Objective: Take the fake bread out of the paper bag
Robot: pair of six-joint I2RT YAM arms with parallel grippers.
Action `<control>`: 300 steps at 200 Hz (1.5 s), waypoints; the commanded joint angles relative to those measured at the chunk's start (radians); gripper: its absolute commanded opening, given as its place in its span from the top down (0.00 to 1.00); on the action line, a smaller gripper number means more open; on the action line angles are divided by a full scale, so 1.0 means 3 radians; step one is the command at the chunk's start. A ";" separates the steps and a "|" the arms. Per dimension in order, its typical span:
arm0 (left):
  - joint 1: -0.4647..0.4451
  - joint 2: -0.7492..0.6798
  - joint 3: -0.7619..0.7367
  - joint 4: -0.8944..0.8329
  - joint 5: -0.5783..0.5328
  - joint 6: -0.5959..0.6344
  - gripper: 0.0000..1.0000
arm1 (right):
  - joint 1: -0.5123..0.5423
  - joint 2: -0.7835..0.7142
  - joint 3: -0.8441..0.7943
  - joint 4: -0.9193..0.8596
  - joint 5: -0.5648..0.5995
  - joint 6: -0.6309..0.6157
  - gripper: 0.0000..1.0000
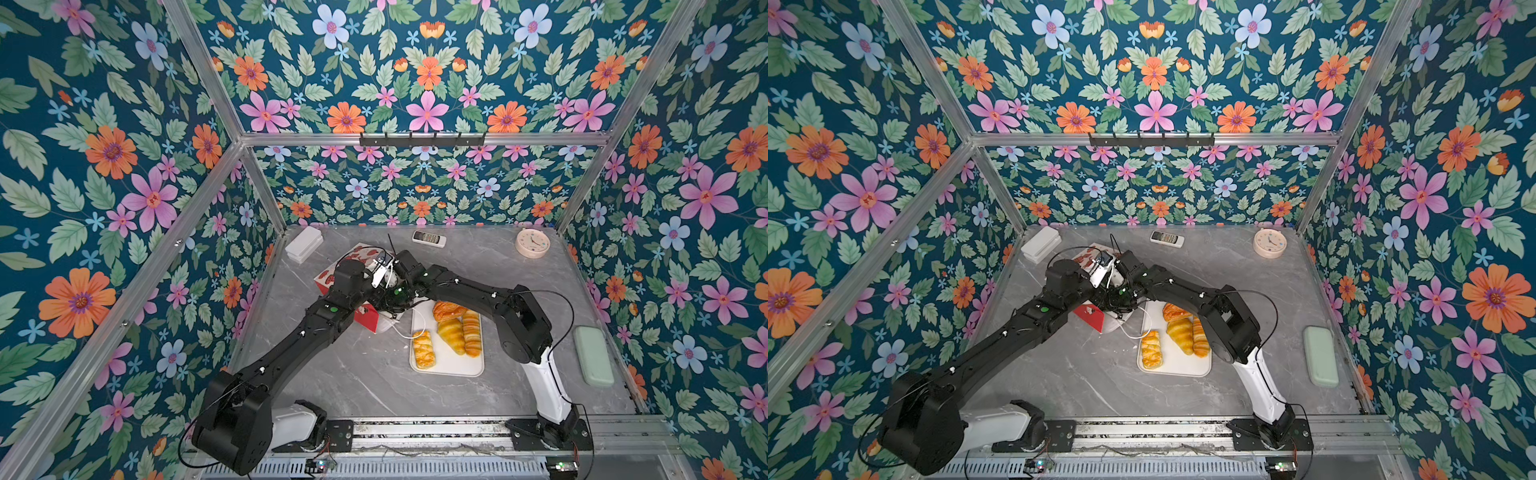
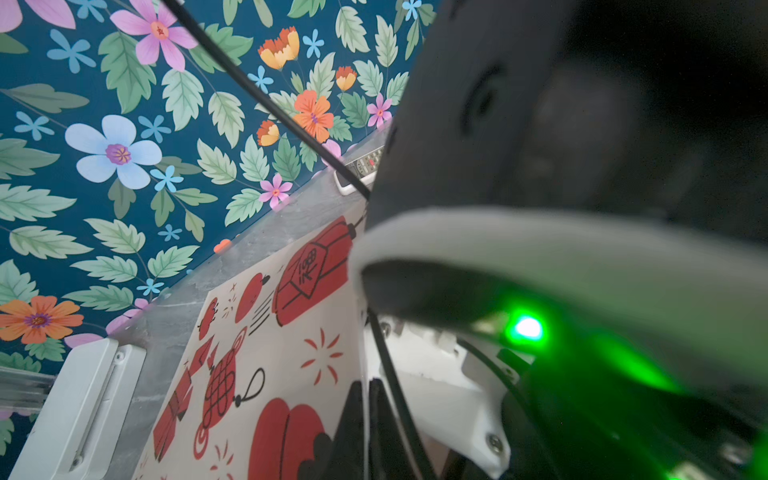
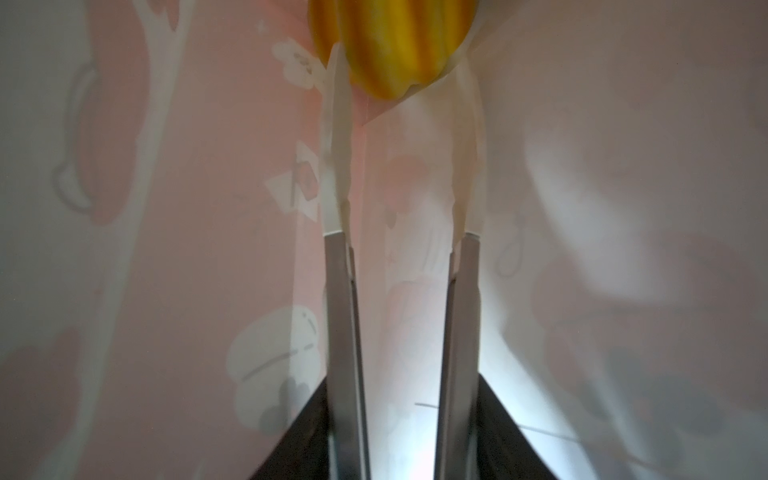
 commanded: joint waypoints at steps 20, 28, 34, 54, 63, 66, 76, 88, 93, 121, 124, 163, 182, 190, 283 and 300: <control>-0.0038 -0.0053 -0.0040 0.0075 0.0289 0.0056 1.00 | 0.0002 -0.0033 -0.0071 0.0174 -0.0085 0.0026 0.62; -0.0038 -0.0064 -0.0053 0.0085 0.0279 0.0056 1.00 | 0.0001 -0.0061 -0.0107 0.0196 -0.0085 0.0027 0.65; -0.0038 -0.0069 -0.0059 0.0086 0.0265 0.0056 1.00 | 0.0004 -0.0083 -0.0138 0.0218 -0.0081 0.0030 0.69; -0.0038 -0.0084 -0.0074 0.0086 0.0234 0.0069 1.00 | -0.0004 -0.0166 -0.0247 0.0260 -0.0071 0.0025 0.77; -0.0038 -0.0092 -0.0081 0.0086 0.0220 0.0072 1.00 | -0.0012 -0.0205 -0.0313 0.0281 -0.0070 0.0017 0.78; -0.0038 -0.0096 -0.0084 0.0086 0.0211 0.0076 1.00 | -0.0011 -0.0223 -0.0336 0.0290 -0.0070 0.0019 0.78; -0.0039 -0.0102 -0.0089 0.0085 0.0187 0.0091 1.00 | -0.0026 -0.0277 -0.0420 0.0328 -0.0065 0.0017 0.78; -0.0040 -0.0110 -0.0104 0.0086 0.0163 0.0102 1.00 | -0.0044 -0.0364 -0.0542 0.0347 -0.0051 0.0006 0.79; -0.0039 -0.0115 -0.0105 0.0086 0.0149 0.0105 1.00 | -0.0054 -0.0405 -0.0597 0.0358 -0.0033 0.0005 0.79; -0.0042 -0.0115 -0.0120 0.0086 0.0100 0.0123 1.00 | -0.0094 -0.0621 -0.0864 0.0383 0.0026 -0.0025 0.80; -0.0037 -0.0113 -0.0119 0.0086 0.0096 0.0127 1.00 | -0.0097 -0.0646 -0.0890 0.0388 0.0023 -0.0031 0.80; -0.0033 -0.0095 -0.0105 0.0092 0.0074 0.0133 1.00 | -0.0128 -0.0911 -0.1194 0.0379 0.0102 -0.0062 0.81; -0.0034 -0.0100 -0.0102 0.0092 0.0054 0.0138 1.00 | -0.0164 -0.1054 -0.1352 0.0383 0.0130 -0.0068 0.81; -0.0033 -0.0100 -0.0104 0.0089 0.0047 0.0138 1.00 | -0.0185 -0.1112 -0.1411 0.0380 0.0126 -0.0067 0.81; -0.0035 -0.0105 -0.0093 0.0092 0.0008 0.0153 1.00 | -0.0324 -0.1600 -0.1739 0.0105 0.0017 -0.0327 0.82; -0.0032 -0.0110 -0.0089 0.0092 0.0009 0.0154 1.00 | -0.0326 -0.1682 -0.1779 0.0023 0.0034 -0.0360 0.82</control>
